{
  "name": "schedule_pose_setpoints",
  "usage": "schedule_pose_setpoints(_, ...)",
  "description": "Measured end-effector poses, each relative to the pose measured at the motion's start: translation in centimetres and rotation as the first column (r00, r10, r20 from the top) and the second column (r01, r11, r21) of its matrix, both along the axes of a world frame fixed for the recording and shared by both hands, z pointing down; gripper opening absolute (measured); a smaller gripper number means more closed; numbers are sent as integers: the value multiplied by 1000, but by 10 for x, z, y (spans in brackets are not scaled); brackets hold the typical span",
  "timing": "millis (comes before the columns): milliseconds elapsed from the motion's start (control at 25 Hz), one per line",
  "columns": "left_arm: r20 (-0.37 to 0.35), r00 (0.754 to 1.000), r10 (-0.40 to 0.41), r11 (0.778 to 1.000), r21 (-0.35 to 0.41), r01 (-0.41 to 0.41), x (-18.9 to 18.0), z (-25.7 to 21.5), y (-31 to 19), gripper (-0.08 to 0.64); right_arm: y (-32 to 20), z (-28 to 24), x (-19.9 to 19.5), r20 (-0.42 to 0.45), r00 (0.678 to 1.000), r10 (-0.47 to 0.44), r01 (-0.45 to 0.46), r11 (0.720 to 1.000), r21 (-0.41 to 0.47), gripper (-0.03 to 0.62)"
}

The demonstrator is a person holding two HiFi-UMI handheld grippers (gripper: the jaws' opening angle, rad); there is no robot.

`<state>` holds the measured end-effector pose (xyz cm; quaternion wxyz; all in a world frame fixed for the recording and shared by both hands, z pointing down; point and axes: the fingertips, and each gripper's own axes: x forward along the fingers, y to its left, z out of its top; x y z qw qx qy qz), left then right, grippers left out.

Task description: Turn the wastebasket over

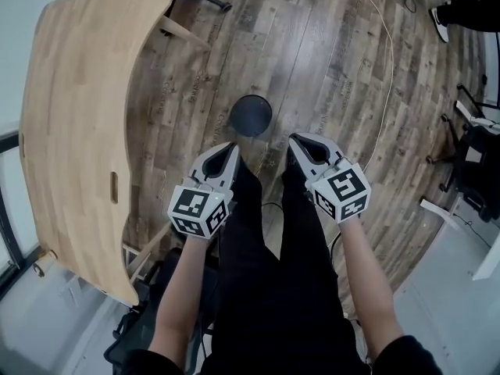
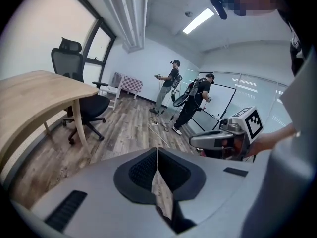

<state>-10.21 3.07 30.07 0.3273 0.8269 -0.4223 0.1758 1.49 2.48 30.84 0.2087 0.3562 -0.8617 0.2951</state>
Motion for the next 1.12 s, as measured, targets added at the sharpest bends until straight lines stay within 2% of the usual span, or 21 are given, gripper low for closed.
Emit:
schedule_pose_setpoints(440, 55, 998, -13, 998, -58, 16, -11, 93, -6, 21, -8, 95, -8, -10, 1000, -17, 16, 997, -79, 35)
schedule_pose_setpoints(480, 57, 998, -13, 998, -69, 17, -13, 102, -6, 32, -8, 103, -8, -14, 1000, -18, 17, 996, -84, 35)
schedule_pose_setpoints(560, 58, 998, -1, 996, -92, 7, -16, 121, -6, 173, -9, 118, -8, -22, 1000, -18, 16, 996, -93, 35)
schedule_pose_setpoints(680, 63, 998, 25, 992, -122, -17, -19, 147, -5, 179, -10, 142, -10, -37, 999, -9, 5, 993, -115, 44)
schedule_pose_setpoints(720, 64, 998, 29, 992, -128, -20, -20, 155, -5, 183, -9, 150, -11, -39, 999, -8, 3, 992, -126, 83)
schedule_pose_setpoints(760, 65, 997, 32, 991, -134, -23, -20, 163, -5, 189, -8, 159, -12, -39, 999, -7, 2, 991, -137, 157)
schedule_pose_setpoints(1120, 86, 994, 62, 978, -202, -43, -30, 241, -2, 283, -3, 232, -17, -63, 998, 10, -21, 983, -182, 279)
